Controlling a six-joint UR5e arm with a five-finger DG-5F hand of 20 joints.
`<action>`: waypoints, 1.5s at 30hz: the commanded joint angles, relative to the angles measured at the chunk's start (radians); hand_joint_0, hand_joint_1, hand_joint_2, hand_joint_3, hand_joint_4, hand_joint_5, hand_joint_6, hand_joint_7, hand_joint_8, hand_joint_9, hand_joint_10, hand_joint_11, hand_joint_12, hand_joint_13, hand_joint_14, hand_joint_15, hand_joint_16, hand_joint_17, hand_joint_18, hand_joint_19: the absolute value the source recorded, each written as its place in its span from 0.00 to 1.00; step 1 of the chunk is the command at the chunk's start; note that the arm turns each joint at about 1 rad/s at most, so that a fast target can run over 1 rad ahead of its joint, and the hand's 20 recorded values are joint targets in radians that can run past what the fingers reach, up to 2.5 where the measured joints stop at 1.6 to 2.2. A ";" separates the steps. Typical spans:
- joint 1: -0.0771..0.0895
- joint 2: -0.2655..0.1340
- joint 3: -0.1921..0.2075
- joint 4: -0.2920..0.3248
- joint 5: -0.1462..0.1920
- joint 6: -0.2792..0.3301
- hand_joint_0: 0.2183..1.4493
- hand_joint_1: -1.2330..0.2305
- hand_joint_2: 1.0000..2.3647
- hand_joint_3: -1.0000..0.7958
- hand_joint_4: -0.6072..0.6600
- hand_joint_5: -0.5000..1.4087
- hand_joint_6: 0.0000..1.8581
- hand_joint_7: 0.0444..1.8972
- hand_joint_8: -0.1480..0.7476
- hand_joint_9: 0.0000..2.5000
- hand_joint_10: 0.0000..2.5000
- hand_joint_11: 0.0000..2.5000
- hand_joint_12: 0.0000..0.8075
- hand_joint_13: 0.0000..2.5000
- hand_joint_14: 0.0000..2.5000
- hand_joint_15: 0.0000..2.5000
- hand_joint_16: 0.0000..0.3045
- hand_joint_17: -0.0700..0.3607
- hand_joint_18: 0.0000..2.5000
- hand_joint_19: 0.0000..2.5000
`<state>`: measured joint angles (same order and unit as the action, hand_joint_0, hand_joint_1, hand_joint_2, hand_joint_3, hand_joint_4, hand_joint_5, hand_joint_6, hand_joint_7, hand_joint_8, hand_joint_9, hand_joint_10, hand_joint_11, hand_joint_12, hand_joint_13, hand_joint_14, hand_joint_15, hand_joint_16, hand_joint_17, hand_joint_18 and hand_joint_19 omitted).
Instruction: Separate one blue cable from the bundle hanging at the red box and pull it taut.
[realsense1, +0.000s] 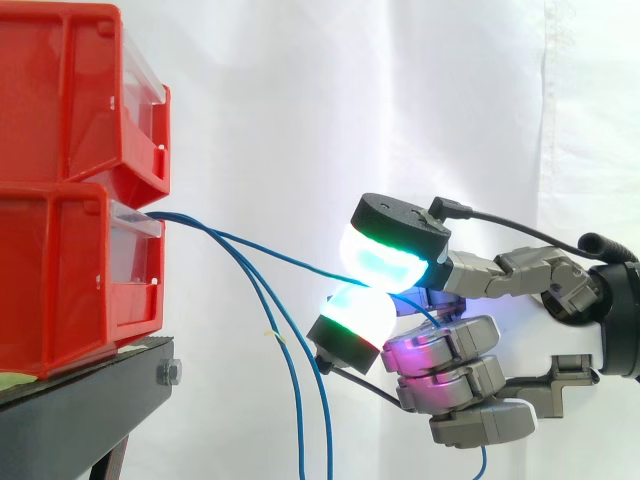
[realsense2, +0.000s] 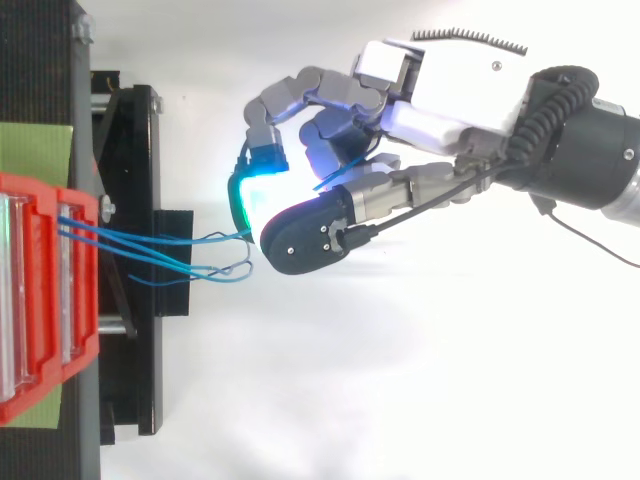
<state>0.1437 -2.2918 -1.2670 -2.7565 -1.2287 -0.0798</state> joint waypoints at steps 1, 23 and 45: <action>0.000 0.000 0.000 0.000 0.000 0.000 0.47 0.35 0.00 0.30 0.54 0.16 0.52 0.73 0.45 0.28 0.88 0.51 0.35 0.30 1.00 0.69 0.07 0.27 0.55 0.77; -0.001 0.000 0.000 0.000 0.000 0.000 0.47 0.34 0.01 0.39 0.57 0.16 0.53 0.73 0.45 0.29 0.93 0.54 0.36 0.30 1.00 0.71 0.07 0.27 0.55 0.79; 0.000 0.000 0.000 0.000 0.000 0.000 0.47 0.34 0.01 0.40 0.57 0.16 0.53 0.74 0.46 0.30 0.94 0.55 0.37 0.30 1.00 0.71 0.07 0.27 0.55 0.79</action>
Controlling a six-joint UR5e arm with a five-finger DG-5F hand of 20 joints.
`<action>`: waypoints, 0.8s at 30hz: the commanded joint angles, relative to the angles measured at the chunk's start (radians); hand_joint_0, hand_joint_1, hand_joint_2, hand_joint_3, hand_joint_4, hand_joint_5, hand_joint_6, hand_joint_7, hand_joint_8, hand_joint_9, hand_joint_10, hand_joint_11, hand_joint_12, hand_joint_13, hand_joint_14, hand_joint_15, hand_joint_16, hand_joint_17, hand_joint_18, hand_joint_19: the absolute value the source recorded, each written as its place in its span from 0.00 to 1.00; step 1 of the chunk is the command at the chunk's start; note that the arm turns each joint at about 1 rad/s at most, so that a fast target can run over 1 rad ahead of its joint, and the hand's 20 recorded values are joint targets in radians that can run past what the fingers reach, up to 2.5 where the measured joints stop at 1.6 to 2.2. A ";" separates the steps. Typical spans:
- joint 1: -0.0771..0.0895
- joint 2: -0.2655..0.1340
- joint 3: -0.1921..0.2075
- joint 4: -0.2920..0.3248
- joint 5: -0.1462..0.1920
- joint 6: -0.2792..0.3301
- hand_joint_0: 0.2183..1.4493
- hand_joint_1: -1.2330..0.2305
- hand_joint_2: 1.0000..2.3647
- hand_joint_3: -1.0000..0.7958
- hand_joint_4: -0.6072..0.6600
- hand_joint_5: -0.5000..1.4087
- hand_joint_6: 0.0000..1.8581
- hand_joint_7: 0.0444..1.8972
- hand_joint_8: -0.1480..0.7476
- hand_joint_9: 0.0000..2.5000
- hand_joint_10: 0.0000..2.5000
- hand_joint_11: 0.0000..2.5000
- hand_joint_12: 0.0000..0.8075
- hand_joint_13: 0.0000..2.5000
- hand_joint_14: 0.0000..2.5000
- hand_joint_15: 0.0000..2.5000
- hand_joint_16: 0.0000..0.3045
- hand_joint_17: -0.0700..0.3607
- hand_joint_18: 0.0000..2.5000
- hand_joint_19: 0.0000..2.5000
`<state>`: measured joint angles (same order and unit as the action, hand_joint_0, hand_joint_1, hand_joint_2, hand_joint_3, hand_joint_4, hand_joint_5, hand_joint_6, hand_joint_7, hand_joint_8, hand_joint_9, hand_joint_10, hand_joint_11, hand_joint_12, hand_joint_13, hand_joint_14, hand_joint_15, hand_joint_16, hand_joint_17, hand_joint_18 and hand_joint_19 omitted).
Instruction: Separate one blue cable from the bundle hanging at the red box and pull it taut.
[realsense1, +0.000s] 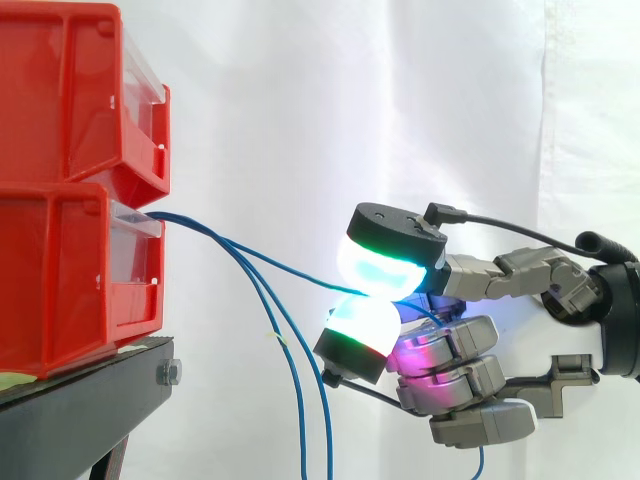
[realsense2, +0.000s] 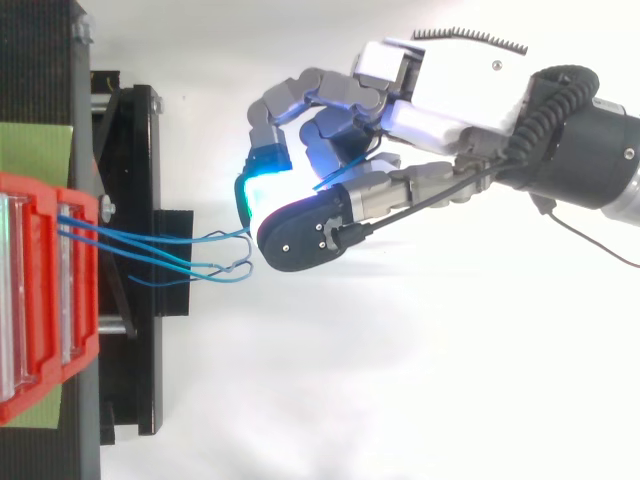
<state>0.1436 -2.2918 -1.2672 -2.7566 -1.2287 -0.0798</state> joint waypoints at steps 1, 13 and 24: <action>-0.001 0.000 0.000 0.000 0.000 0.000 0.47 0.34 0.01 0.40 0.57 0.16 0.53 0.74 0.46 0.30 0.94 0.55 0.37 0.30 1.00 0.71 0.07 0.27 0.55 0.79; 0.001 0.000 0.000 0.000 0.000 0.000 0.47 0.34 0.01 0.40 0.57 0.16 0.53 0.74 0.46 0.30 0.94 0.56 0.37 0.30 1.00 0.71 0.07 0.28 0.55 0.78; 0.001 0.000 0.000 0.000 0.000 0.000 0.47 0.34 0.01 0.39 0.57 0.17 0.53 0.74 0.46 0.30 0.94 0.55 0.37 0.30 1.00 0.71 0.07 0.28 0.55 0.79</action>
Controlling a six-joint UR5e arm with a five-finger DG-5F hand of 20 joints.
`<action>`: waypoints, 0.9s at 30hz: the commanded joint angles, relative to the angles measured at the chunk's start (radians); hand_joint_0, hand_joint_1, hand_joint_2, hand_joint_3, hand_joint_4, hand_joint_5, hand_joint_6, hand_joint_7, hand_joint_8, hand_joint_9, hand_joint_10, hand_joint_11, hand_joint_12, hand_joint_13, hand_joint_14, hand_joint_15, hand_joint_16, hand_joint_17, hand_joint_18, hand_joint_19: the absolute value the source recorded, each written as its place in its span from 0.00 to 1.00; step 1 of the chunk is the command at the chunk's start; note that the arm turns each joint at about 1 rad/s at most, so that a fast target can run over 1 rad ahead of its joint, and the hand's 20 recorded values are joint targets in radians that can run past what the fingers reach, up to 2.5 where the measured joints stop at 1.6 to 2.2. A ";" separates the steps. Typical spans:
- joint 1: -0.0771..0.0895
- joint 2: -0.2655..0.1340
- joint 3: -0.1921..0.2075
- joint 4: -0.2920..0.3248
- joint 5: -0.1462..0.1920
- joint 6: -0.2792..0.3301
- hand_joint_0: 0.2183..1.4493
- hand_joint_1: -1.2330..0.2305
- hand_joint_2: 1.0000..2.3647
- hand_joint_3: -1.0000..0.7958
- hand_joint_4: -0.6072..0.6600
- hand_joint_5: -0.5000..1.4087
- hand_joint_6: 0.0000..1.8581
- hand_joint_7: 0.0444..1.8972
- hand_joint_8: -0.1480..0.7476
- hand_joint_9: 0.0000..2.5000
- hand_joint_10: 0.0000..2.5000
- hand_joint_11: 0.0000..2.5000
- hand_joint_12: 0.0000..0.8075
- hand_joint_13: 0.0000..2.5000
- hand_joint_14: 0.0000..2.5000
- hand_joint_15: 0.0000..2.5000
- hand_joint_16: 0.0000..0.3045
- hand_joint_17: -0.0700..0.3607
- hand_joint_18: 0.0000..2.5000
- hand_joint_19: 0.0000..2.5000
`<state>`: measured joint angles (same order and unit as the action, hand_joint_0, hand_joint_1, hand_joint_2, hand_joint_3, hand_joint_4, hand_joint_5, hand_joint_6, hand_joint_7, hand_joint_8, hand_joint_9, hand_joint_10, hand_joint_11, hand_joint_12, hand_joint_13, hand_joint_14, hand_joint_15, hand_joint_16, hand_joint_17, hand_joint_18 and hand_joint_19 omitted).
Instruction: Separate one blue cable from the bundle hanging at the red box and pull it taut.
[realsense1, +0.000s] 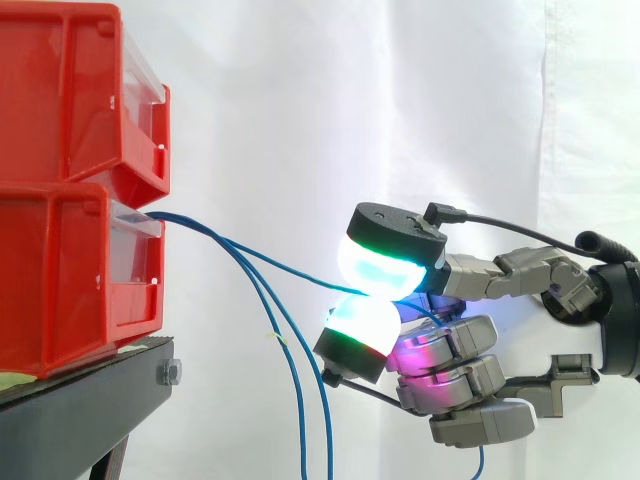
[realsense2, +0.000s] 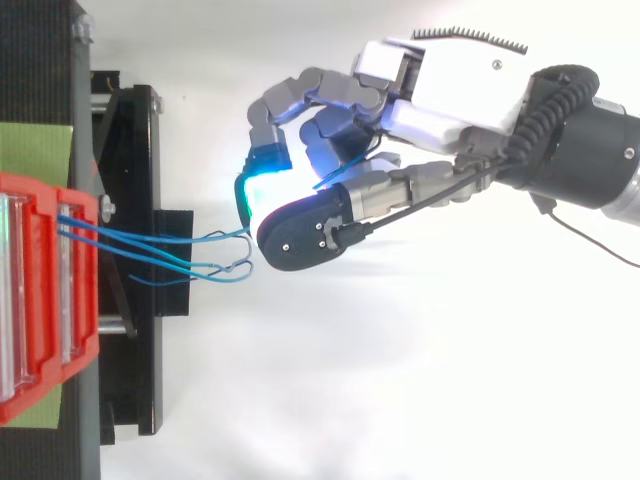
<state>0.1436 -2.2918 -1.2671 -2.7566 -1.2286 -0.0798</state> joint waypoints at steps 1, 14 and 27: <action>0.001 0.000 0.000 0.000 0.000 0.000 0.47 0.34 0.01 0.40 0.57 0.17 0.53 0.74 0.46 0.30 0.94 0.56 0.37 0.30 1.00 0.71 0.07 0.28 0.55 0.78; -0.001 0.000 0.000 0.000 0.000 0.000 0.47 0.34 0.01 0.39 0.57 0.17 0.53 0.74 0.46 0.30 0.95 0.55 0.37 0.30 1.00 0.71 0.07 0.28 0.55 0.78; -0.001 0.000 0.000 0.000 0.000 0.000 0.47 0.34 0.01 0.39 0.57 0.17 0.53 0.75 0.46 0.30 0.95 0.56 0.37 0.30 1.00 0.71 0.07 0.28 0.55 0.78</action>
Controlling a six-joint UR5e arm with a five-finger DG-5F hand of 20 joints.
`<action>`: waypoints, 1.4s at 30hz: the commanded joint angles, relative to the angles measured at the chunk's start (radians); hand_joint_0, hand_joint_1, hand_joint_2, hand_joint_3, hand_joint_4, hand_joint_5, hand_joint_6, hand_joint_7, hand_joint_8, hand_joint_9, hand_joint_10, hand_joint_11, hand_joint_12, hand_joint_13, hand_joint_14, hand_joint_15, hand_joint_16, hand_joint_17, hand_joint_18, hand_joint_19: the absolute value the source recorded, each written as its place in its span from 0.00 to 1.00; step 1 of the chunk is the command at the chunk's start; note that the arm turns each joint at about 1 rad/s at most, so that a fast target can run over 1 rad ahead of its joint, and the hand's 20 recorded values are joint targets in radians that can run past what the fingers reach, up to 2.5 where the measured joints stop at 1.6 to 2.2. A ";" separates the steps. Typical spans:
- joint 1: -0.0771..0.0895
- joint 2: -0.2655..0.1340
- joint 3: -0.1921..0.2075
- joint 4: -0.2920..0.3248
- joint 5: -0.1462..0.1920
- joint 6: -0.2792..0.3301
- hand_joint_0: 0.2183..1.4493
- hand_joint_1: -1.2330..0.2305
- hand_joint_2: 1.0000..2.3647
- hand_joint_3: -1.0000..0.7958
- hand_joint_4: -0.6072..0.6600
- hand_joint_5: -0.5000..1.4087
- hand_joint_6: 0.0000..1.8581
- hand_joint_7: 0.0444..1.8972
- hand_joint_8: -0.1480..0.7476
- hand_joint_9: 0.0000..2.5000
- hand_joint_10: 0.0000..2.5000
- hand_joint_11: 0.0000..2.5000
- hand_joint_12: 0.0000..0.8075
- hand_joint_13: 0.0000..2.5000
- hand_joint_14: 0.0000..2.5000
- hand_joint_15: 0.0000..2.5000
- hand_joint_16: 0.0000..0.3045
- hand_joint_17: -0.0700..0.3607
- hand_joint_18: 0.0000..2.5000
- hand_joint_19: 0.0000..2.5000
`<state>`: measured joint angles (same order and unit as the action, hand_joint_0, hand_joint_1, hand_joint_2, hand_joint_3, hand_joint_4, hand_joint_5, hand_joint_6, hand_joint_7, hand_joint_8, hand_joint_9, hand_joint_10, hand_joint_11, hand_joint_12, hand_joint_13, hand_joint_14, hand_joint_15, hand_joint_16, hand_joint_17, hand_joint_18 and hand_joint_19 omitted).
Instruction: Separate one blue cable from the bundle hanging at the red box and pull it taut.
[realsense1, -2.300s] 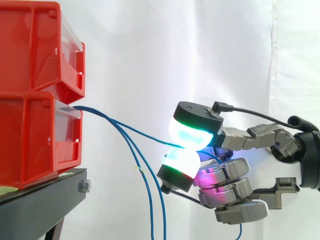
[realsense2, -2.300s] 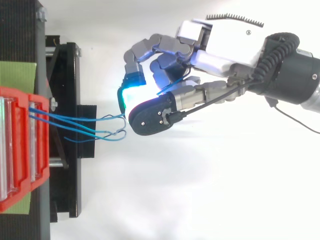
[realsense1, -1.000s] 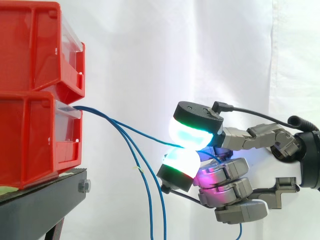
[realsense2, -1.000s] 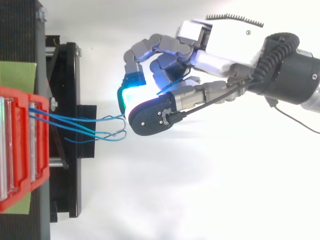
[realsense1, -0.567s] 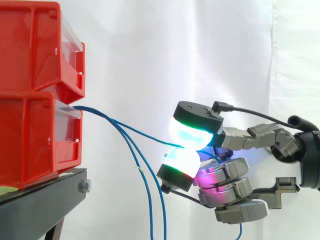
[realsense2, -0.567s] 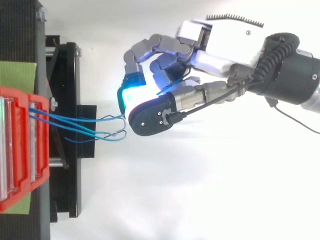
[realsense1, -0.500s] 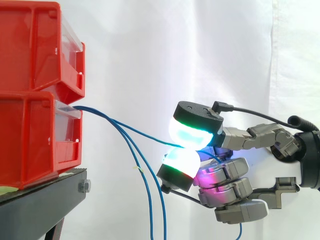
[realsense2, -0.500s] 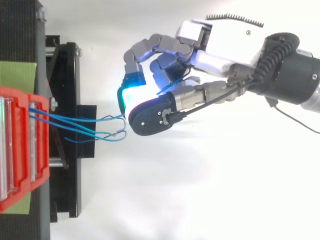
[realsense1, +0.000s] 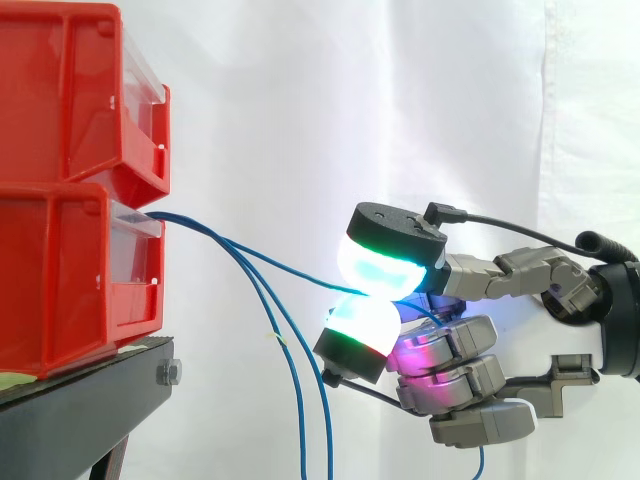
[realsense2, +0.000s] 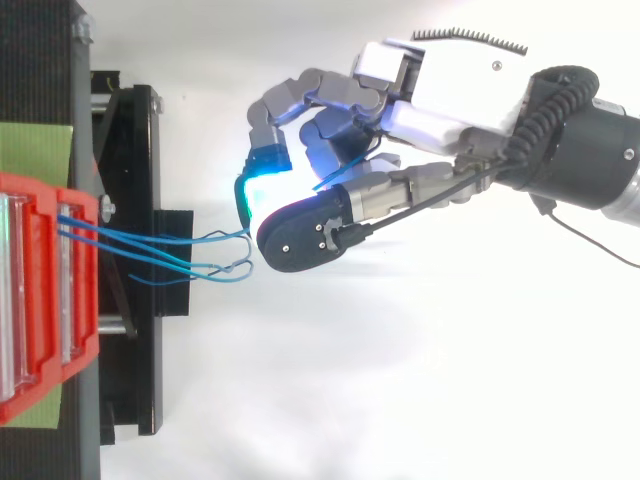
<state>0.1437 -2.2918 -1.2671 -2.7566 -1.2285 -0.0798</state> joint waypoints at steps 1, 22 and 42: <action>0.000 0.000 0.000 0.000 0.001 0.000 0.47 0.34 0.01 0.39 0.57 0.17 0.53 0.75 0.46 0.30 0.96 0.55 0.37 0.30 1.00 0.71 0.08 0.28 0.55 0.78; 0.000 0.000 0.000 0.000 0.000 0.000 0.48 0.34 0.01 0.39 0.56 0.17 0.53 0.74 0.46 0.30 0.95 0.56 0.36 0.30 1.00 0.71 0.07 0.28 0.54 0.78; 0.000 0.000 0.000 0.002 0.000 0.000 0.48 0.34 0.01 0.40 0.56 0.17 0.53 0.75 0.45 0.30 0.96 0.56 0.37 0.30 1.00 0.71 0.08 0.28 0.54 0.78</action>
<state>0.1435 -2.2918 -1.2672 -2.7563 -1.2286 -0.0798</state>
